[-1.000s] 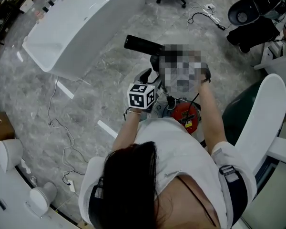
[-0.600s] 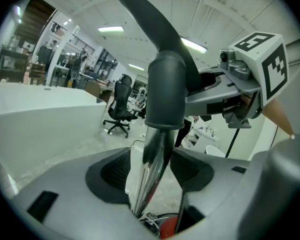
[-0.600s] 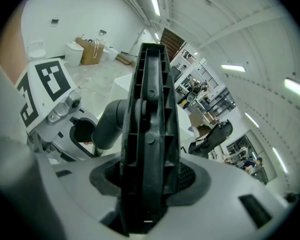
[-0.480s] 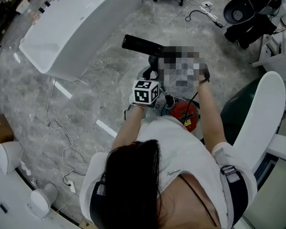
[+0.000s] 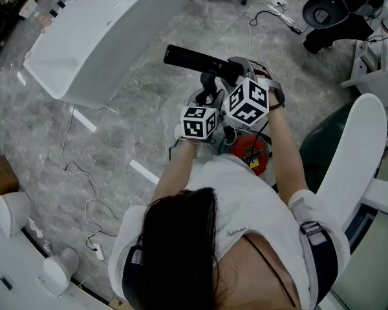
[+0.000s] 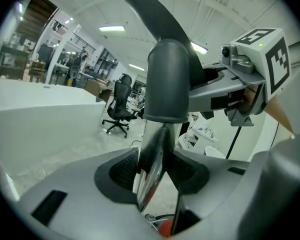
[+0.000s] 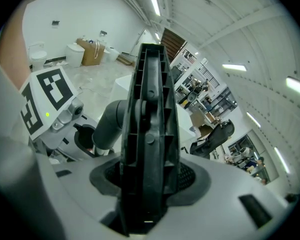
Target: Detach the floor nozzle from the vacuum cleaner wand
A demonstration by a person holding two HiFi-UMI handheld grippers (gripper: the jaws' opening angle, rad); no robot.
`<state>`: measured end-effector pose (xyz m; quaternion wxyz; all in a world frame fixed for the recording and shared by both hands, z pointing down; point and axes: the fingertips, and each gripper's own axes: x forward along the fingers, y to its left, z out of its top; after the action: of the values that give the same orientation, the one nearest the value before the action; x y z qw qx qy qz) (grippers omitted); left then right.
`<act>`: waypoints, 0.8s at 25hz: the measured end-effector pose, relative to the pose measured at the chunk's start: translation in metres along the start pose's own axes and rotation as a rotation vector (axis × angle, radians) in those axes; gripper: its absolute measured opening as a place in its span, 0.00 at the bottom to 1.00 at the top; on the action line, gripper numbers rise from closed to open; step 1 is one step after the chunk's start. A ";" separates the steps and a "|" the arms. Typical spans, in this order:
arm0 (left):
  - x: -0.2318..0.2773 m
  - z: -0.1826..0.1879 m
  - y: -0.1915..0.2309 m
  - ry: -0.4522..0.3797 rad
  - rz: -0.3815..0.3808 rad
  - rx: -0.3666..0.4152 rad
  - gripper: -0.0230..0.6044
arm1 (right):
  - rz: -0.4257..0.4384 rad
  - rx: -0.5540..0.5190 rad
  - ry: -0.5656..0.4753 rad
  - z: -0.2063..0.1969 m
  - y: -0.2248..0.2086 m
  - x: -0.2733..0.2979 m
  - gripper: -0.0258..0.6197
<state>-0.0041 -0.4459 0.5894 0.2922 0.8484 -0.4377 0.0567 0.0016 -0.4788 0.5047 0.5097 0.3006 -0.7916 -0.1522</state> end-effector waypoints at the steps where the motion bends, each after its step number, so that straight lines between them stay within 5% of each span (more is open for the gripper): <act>1: 0.001 0.000 0.000 0.002 -0.001 0.003 0.30 | -0.002 0.001 -0.001 -0.001 0.000 0.000 0.37; 20: 0.004 -0.002 0.000 0.005 0.004 -0.004 0.30 | -0.085 -0.042 -0.035 0.001 -0.003 -0.007 0.37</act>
<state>-0.0011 -0.4477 0.5921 0.2950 0.8468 -0.4388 0.0584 0.0040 -0.4767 0.4971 0.4949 0.3205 -0.7837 -0.1954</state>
